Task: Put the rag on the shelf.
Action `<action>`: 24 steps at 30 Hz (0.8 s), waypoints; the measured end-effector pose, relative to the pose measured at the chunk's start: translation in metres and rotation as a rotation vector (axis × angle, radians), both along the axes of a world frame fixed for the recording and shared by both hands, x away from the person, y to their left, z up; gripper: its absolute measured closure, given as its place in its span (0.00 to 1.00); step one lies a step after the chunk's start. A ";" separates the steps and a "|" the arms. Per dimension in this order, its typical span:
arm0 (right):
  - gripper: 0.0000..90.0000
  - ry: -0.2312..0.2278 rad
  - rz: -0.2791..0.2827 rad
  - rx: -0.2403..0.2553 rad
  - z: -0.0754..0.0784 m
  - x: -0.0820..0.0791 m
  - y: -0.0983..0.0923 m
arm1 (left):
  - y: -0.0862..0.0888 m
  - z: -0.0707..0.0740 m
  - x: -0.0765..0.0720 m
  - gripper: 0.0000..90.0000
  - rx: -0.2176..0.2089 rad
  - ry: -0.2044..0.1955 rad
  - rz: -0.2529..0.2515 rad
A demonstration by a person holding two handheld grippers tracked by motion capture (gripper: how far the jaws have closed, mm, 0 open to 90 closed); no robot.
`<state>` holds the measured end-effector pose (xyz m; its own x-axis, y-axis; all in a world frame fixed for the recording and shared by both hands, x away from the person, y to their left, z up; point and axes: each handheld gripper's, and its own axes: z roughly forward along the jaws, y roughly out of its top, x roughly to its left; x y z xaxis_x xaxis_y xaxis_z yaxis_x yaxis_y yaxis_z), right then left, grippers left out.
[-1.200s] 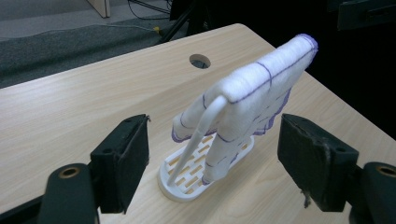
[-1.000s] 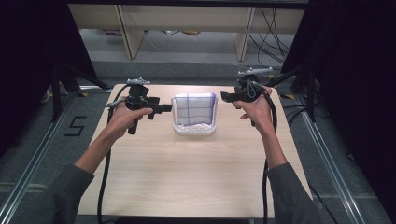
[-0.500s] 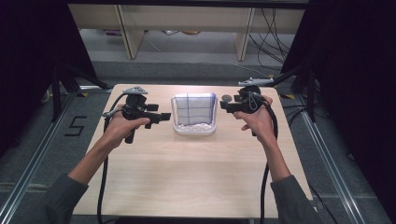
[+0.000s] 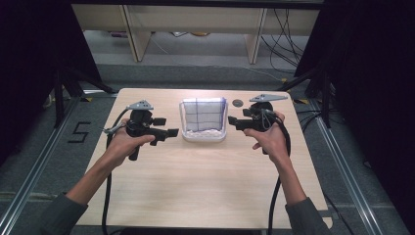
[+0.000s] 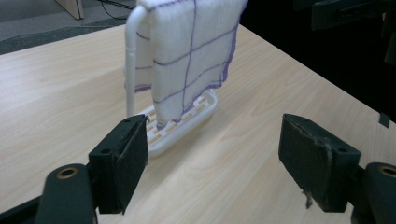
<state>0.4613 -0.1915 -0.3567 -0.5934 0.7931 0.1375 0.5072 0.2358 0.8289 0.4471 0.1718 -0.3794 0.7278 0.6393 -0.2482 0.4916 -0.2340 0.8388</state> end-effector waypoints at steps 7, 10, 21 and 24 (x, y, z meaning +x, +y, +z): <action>0.35 0.001 -0.004 0.003 -0.010 -0.012 -0.002 | 0.004 -0.010 -0.011 0.26 -0.001 0.008 -0.016; 0.35 0.007 0.003 0.009 -0.012 -0.018 -0.003 | 0.007 -0.014 -0.015 0.26 -0.002 0.009 -0.009; 0.34 0.004 0.033 0.021 -0.029 -0.039 -0.006 | 0.012 -0.032 -0.033 0.26 0.020 0.005 -0.026; 0.34 0.026 0.039 0.010 -0.036 -0.043 -0.007 | 0.012 -0.037 -0.039 0.26 0.028 0.013 -0.033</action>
<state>0.4178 -0.1987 -0.3923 -0.6197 0.7682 0.1611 0.5190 0.2470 0.8183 0.4080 0.1841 -0.4168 0.7451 0.6223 -0.2397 0.4941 -0.2737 0.8252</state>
